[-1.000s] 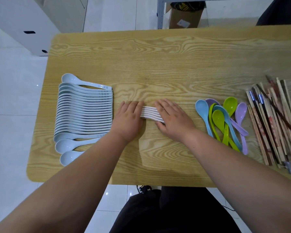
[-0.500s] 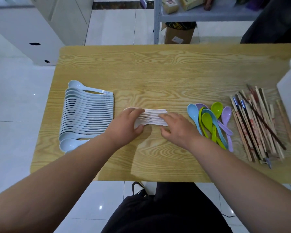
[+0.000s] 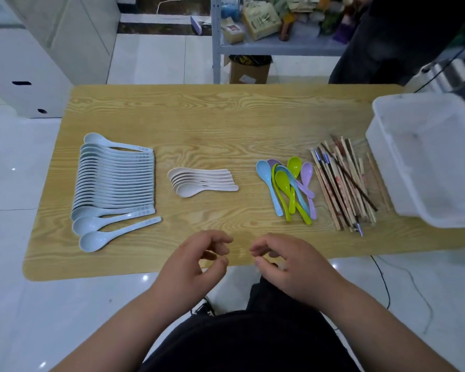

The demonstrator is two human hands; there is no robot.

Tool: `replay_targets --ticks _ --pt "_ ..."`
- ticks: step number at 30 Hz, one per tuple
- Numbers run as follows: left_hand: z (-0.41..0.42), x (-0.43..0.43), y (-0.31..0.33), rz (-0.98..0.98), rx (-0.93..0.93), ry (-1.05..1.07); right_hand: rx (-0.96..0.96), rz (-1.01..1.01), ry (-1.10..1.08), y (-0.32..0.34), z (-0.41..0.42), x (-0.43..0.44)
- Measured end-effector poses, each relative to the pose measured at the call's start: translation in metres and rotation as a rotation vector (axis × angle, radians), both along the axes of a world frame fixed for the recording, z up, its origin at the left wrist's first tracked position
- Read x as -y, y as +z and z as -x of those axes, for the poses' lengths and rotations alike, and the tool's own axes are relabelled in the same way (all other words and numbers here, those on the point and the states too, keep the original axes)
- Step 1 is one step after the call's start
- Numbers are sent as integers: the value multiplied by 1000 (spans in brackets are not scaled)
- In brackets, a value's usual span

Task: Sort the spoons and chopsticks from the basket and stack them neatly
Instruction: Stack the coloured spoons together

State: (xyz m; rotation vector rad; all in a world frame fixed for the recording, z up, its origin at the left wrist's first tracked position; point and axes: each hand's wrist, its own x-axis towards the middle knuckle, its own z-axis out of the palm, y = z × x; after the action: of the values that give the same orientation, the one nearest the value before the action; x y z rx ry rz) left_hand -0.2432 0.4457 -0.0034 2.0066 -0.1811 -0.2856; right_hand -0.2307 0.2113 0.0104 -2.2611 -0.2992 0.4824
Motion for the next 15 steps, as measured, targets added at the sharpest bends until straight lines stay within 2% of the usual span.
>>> replay_targets --ticks 6,11,15 --pt "-4 63 3 -47 -7 -98 -10 21 72 6 -9 57" --pt "-35 132 10 -25 4 -10 -100 -81 -1 2 -18 118" --pt "-46 178 10 10 14 63 -111 -82 -9 -10 -30 158"
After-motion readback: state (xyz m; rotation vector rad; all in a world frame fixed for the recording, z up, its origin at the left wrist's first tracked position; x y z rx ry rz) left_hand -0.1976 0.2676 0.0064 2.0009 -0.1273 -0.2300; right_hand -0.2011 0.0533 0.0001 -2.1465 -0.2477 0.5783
